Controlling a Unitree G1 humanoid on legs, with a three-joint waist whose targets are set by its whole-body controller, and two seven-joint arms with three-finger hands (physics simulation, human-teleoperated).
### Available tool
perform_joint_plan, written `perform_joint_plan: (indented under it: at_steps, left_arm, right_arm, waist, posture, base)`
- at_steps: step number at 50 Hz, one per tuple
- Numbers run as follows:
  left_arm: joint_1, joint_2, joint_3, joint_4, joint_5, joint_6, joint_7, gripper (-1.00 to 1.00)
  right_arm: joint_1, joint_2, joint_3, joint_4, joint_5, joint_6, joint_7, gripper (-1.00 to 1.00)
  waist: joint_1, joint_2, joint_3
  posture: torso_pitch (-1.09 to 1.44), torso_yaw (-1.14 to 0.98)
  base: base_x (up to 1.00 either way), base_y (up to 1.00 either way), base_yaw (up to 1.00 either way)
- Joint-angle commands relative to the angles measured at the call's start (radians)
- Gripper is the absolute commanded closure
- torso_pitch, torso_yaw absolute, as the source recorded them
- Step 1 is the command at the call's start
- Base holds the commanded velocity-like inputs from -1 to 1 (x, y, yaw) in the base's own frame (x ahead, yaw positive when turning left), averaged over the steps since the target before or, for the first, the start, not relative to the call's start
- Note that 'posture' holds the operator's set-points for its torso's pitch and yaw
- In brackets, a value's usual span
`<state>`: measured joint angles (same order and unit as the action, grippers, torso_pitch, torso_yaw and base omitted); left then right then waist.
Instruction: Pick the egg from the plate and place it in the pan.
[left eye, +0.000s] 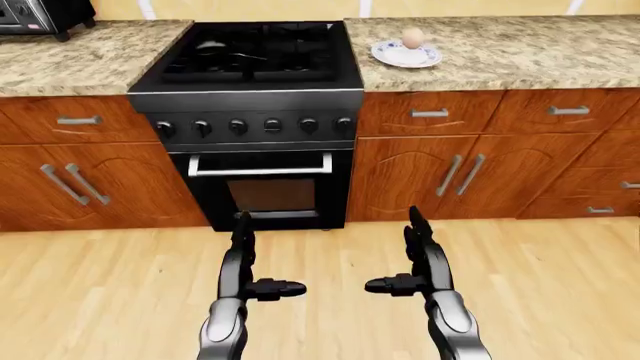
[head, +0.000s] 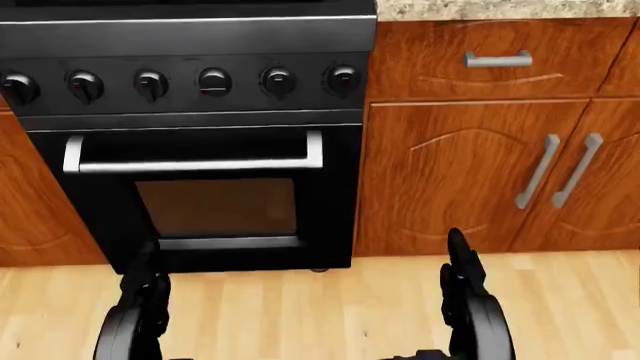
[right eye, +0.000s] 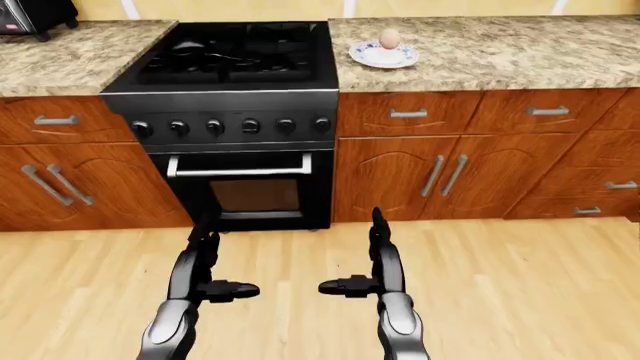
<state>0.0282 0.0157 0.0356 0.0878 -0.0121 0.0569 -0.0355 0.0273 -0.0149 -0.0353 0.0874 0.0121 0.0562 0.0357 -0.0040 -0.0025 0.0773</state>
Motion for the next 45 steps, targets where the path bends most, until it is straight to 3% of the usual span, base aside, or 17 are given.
perform_joint_plan:
  at_steps: [1, 3, 4, 5, 7, 8, 18, 27, 31, 35, 38, 45]
  left_arm:
    - [-0.028, 0.003, 0.006, -0.090, -0.018, -0.052, -0.007, -1.00]
    - [-0.028, 0.002, 0.005, -0.103, -0.017, -0.042, -0.003, -1.00]
    - [-0.029, 0.002, 0.006, -0.101, -0.018, -0.043, -0.003, -1.00]
    - [-0.030, 0.002, 0.007, -0.101, -0.019, -0.043, -0.002, -1.00]
    - [-0.032, 0.003, 0.008, -0.088, -0.020, -0.054, -0.003, -1.00]
    - [-0.032, 0.004, 0.007, -0.086, -0.022, -0.054, -0.007, -1.00]
    - [-0.044, 0.006, 0.021, -0.135, -0.036, 0.004, 0.009, -1.00]
    - [-0.148, 0.036, 0.055, -0.298, -0.072, 0.227, 0.031, -1.00]
    - [-0.199, 0.057, 0.074, -0.347, -0.085, 0.320, 0.030, -1.00]
    - [-0.252, 0.075, 0.089, -0.444, -0.111, 0.467, 0.040, -1.00]
    - [-0.314, 0.087, 0.109, -0.490, -0.142, 0.561, 0.061, -1.00]
    - [-0.389, 0.142, 0.149, -0.579, -0.185, 0.703, 0.079, -1.00]
  right_arm:
    - [-0.032, -0.006, -0.004, -0.085, 0.000, -0.055, -0.003, -1.00]
    - [-0.033, -0.006, -0.004, -0.085, -0.002, -0.053, -0.002, -1.00]
    - [-0.033, -0.007, -0.004, -0.087, -0.003, -0.052, -0.003, -1.00]
    - [-0.035, -0.007, -0.005, -0.078, -0.004, -0.058, -0.001, -1.00]
    - [-0.034, -0.007, -0.004, -0.082, -0.006, -0.055, -0.002, -1.00]
    - [-0.034, -0.007, -0.003, -0.080, -0.009, -0.057, -0.002, -1.00]
    - [-0.031, -0.009, 0.012, -0.130, -0.064, -0.024, -0.017, -1.00]
    - [-0.080, -0.020, -0.022, -0.302, -0.042, 0.166, -0.020, -1.00]
    - [-0.152, -0.033, -0.029, -0.403, -0.046, 0.318, -0.018, -1.00]
    - [-0.197, -0.042, -0.038, -0.403, -0.046, 0.353, -0.022, -1.00]
    - [-0.239, -0.052, -0.021, -0.452, -0.068, 0.434, -0.004, -1.00]
    - [-0.342, -0.072, -0.046, -0.581, -0.071, 0.632, 0.003, -1.00]
  waist:
    - [-0.002, -0.008, -0.001]
    - [0.008, -0.001, -0.062]
    - [0.008, -0.001, -0.052]
    - [0.007, -0.007, -0.017]
    - [0.007, -0.008, -0.069]
    - [0.008, -0.008, -0.075]
    - [0.008, -0.004, -0.085]
    - [0.009, -0.003, -0.094]
    - [0.008, -0.002, -0.094]
    - [0.006, 0.001, -0.091]
    - [0.007, 0.000, -0.089]
    - [0.007, 0.004, -0.082]
  posture:
    - [0.00, 0.00]
    - [0.00, 0.00]
    - [0.00, 0.00]
    - [0.00, 0.00]
    - [0.00, 0.00]
    - [0.00, 0.00]
    - [0.00, 0.00]
    - [0.00, 0.00]
    - [0.00, 0.00]
    - [0.00, 0.00]
    - [0.00, 0.00]
    - [0.00, 0.00]
  base:
    - [0.00, 0.00, 0.00]
    - [0.00, 0.00, 0.00]
    - [0.00, 0.00, 0.00]
    - [0.00, 0.00, 0.00]
    - [0.00, 0.00, 0.00]
    - [0.00, 0.00, 0.00]
    - [0.00, 0.00, 0.00]
    - [0.00, 0.00, 0.00]
    - [0.00, 0.00, 0.00]
    - [0.00, 0.00, 0.00]
    - [0.00, 0.00, 0.00]
    - [0.00, 0.00, 0.00]
